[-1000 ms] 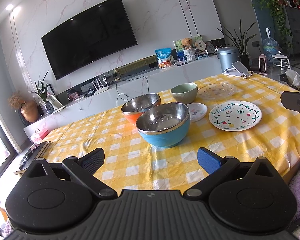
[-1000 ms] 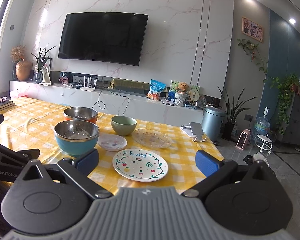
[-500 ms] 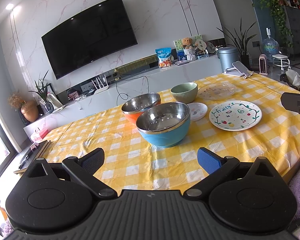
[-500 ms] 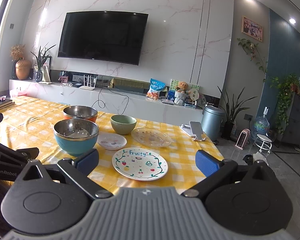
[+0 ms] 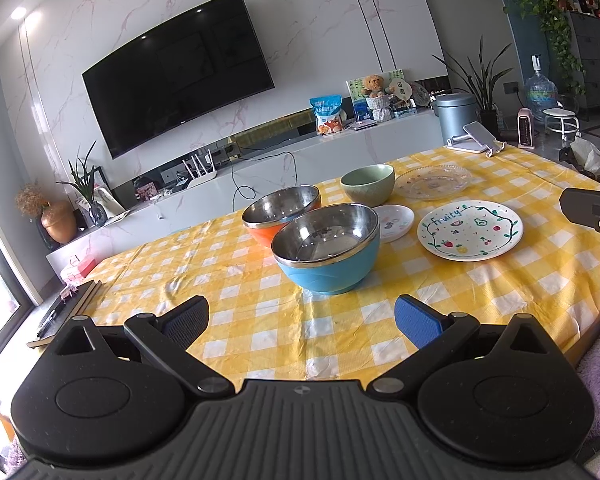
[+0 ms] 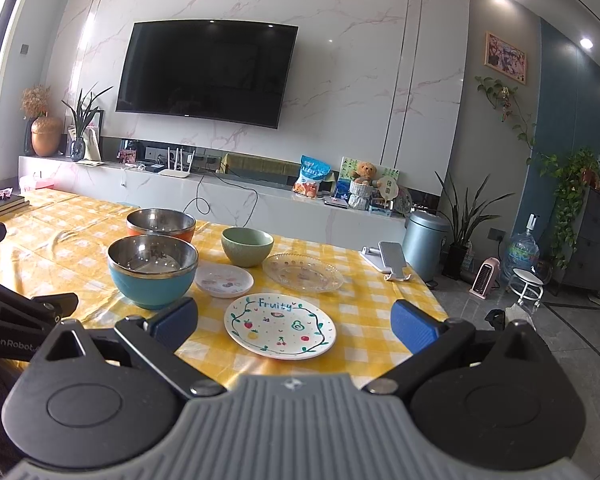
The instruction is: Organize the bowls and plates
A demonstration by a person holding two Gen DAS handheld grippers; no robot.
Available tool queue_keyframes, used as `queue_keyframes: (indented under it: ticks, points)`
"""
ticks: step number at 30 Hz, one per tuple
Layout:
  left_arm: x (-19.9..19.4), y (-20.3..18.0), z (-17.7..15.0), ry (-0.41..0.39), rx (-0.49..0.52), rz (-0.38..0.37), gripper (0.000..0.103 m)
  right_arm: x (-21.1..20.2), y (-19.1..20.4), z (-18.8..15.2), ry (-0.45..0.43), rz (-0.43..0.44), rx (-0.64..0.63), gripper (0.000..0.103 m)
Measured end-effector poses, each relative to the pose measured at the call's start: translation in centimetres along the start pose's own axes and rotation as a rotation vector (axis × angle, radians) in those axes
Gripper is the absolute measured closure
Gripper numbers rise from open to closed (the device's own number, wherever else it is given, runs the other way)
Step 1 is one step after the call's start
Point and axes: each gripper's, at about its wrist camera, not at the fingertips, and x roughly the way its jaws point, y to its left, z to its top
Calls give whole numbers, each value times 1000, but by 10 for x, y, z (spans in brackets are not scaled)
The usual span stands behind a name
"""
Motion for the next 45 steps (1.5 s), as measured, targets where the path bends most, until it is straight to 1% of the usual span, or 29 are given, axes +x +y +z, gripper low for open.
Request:
queue_keyframes:
  ticks: [13,16,20,21,22,24,27,29,32,33,37,38,39,42,43,45]
  points:
    - [0,0,1,2,0,-1,0,0,0,-1,2,0,-4,2]
    - [2,3,2,14,-19,-9,0,1,0,-3,1,-25,-10,2]
    - [4,16,7,12,-84,-20,0,5,-2,-3,24,-19,-9,3]
    - [5,20,8,16,-114,-21,0,7,-3,-2,33,-11,-6,3]
    - [6,29,10,23,-164,-24,0,9,-4,0,43,-8,-1,3]
    - [10,38,11,46,-217,-33,0,14,-5,5,54,-7,20,3]
    - [16,50,14,80,-261,-91,0,26,-4,16,88,28,58,3]
    - [22,60,19,88,-312,-145,0,39,-1,23,130,40,74,3]
    - [31,73,28,91,-365,-162,0,60,8,33,179,43,89,3]
    - [34,76,31,91,-371,-162,1,65,10,36,192,52,95,3]
    - [53,87,43,102,-381,-151,19,94,27,51,246,99,125,3]
    - [57,89,46,107,-385,-150,21,99,31,54,252,104,128,3]
    - [62,91,48,112,-386,-150,26,105,36,58,259,109,130,3]
    - [80,96,55,121,-405,-162,28,122,49,68,269,119,145,3]
    - [86,97,57,127,-416,-165,31,127,53,71,276,122,149,4]
    - [97,99,60,141,-433,-170,32,141,62,76,292,124,158,8]
